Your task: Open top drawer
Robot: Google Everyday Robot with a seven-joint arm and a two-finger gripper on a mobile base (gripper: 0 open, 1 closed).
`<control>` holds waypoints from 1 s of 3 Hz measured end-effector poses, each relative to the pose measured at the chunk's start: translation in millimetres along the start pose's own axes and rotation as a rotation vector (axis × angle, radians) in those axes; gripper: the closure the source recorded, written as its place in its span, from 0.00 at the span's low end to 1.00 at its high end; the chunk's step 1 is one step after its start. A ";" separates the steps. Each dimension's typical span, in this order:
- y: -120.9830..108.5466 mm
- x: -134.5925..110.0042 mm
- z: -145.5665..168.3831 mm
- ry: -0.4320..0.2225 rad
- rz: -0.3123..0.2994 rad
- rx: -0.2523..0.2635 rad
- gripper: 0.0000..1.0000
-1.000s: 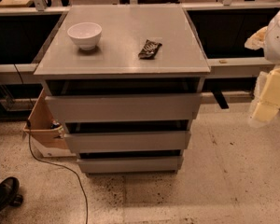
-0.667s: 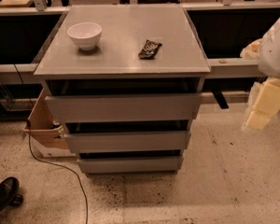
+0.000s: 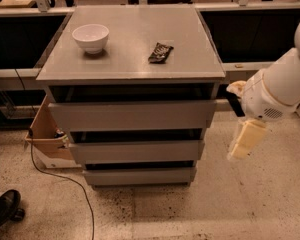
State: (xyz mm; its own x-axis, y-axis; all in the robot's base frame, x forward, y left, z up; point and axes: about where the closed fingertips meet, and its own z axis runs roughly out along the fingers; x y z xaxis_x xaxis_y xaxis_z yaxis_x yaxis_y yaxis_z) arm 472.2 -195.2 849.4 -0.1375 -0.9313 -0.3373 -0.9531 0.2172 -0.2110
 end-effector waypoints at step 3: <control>-24.2 -23.7 91.7 -0.115 0.001 0.010 0.00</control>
Offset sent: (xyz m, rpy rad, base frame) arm 0.0260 0.0288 -0.0401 0.0725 -0.0180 0.0439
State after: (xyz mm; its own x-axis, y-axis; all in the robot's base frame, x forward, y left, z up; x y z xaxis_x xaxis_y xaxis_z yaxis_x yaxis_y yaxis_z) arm 523.3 -151.5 778.4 -0.1060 -0.8916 -0.4403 -0.9501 0.2214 -0.2196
